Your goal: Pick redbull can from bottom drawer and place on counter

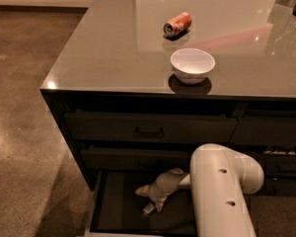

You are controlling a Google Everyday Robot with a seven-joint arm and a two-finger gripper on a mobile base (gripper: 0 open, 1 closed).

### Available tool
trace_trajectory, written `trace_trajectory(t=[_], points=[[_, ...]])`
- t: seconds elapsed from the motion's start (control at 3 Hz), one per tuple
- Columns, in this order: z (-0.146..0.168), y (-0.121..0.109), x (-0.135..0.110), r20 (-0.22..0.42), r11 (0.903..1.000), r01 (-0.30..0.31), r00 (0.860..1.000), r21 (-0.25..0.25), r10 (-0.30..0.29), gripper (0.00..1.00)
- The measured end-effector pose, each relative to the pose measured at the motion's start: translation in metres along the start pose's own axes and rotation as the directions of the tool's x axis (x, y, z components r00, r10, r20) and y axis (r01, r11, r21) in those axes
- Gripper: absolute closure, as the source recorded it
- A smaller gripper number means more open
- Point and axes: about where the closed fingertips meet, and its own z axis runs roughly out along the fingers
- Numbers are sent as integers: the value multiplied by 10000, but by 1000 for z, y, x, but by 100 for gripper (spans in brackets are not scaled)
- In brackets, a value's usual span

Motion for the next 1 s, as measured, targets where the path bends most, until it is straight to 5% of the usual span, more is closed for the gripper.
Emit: trace_trajectory(t=[1.0], points=[[0,3,23,-26,9985,-541,9985,0,541,82]])
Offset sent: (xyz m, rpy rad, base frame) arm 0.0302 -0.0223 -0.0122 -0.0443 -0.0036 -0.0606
